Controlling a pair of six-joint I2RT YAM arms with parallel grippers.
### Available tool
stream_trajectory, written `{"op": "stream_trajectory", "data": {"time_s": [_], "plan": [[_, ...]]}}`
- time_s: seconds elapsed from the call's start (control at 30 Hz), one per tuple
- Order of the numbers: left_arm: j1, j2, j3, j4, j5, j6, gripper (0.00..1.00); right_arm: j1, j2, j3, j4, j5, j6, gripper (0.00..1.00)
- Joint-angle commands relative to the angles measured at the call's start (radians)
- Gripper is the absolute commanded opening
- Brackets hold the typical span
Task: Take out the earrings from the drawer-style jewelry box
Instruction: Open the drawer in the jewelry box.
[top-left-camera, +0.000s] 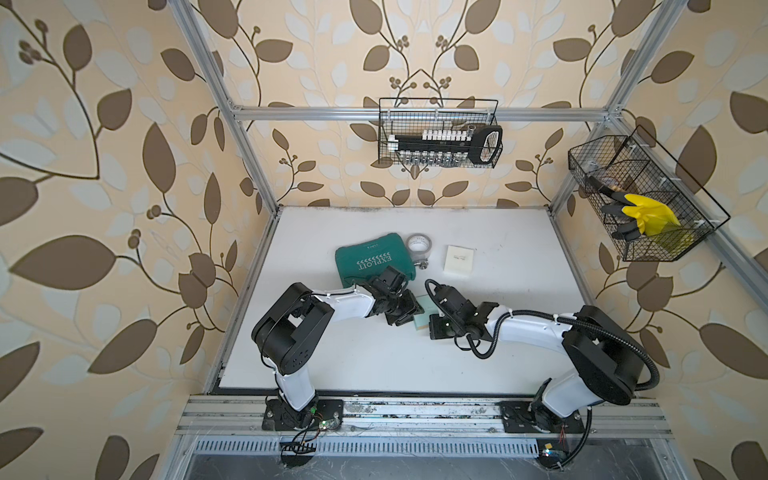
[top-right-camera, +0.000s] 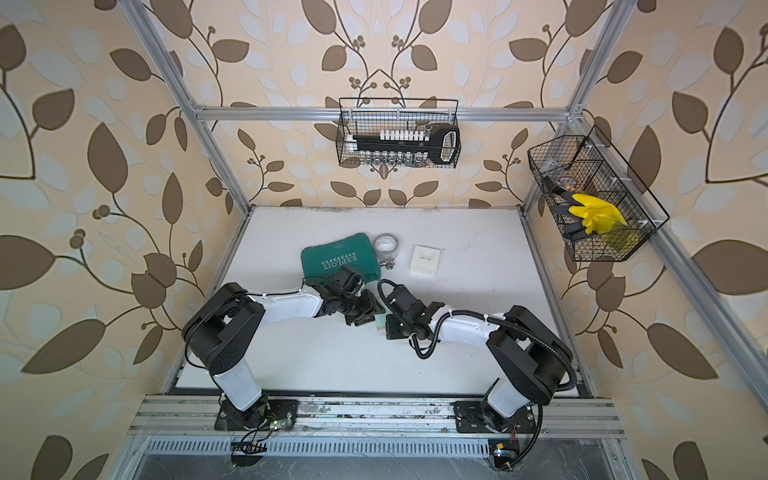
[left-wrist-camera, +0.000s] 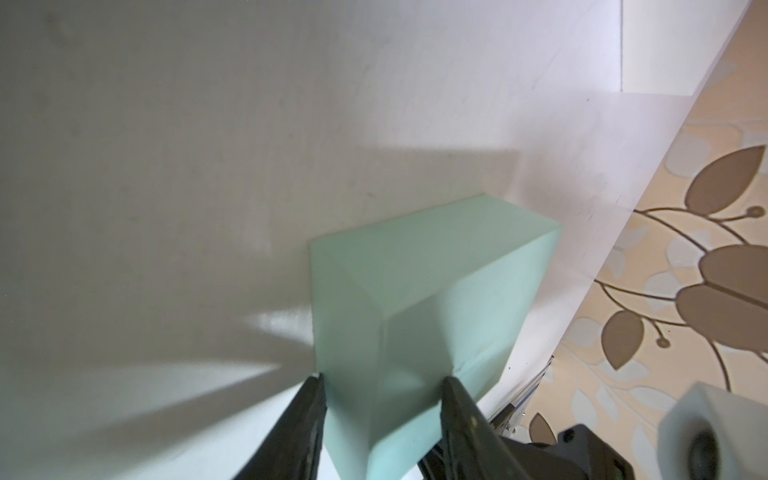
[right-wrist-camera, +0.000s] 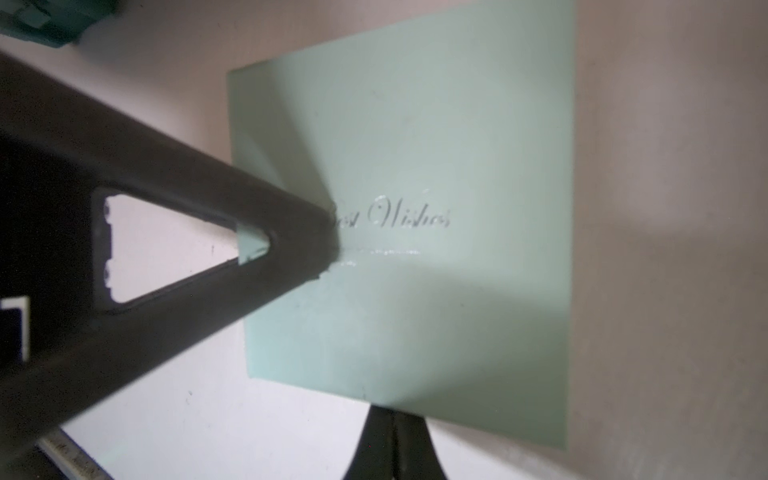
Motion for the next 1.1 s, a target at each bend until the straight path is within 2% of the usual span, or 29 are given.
{"op": "stream_trajectory", "data": {"time_s": [0.0,1.07], "plan": [[-0.014,0.017,0.014,-0.033,-0.021,0.017,0.46,0.004,-0.018,0.035,0.006,-0.009,0.006,0.02],[-0.015,0.008,-0.003,-0.005,-0.062,-0.011,0.47,0.029,-0.098,-0.067,-0.082,-0.004,0.089,0.0]]}}
